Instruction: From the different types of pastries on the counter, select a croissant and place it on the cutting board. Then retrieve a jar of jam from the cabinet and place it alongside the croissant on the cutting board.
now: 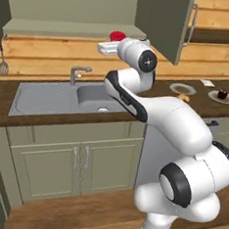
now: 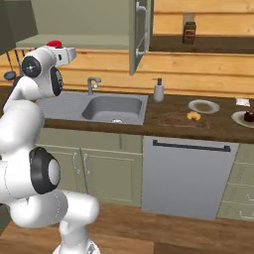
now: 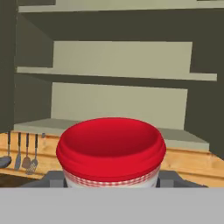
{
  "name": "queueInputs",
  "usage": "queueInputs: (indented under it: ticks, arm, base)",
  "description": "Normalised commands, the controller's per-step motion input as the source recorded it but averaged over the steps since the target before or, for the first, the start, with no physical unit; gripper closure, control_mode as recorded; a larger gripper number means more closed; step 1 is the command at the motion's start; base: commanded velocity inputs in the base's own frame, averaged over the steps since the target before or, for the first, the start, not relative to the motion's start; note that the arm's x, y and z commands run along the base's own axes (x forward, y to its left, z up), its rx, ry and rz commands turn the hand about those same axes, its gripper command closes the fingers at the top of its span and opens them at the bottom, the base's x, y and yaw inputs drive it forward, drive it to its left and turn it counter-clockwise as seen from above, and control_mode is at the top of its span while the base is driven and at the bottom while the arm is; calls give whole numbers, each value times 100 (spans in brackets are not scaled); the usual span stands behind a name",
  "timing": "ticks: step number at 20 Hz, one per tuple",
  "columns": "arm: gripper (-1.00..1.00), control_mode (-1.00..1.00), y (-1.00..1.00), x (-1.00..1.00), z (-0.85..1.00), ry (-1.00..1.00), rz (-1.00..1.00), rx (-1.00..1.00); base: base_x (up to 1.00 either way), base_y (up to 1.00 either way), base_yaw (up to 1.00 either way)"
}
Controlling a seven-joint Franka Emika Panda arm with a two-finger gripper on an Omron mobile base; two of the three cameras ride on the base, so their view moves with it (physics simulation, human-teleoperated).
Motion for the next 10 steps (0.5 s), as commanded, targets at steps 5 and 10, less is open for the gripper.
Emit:
queueInputs:
  ticks: [5,10]
  arm:
    - [100,100,0,0,0,0,0,0]
    - [100,100,0,0,0,0,0,0]
  base:
    - [-100,-36,-6]
    - [-93,-62,-10]
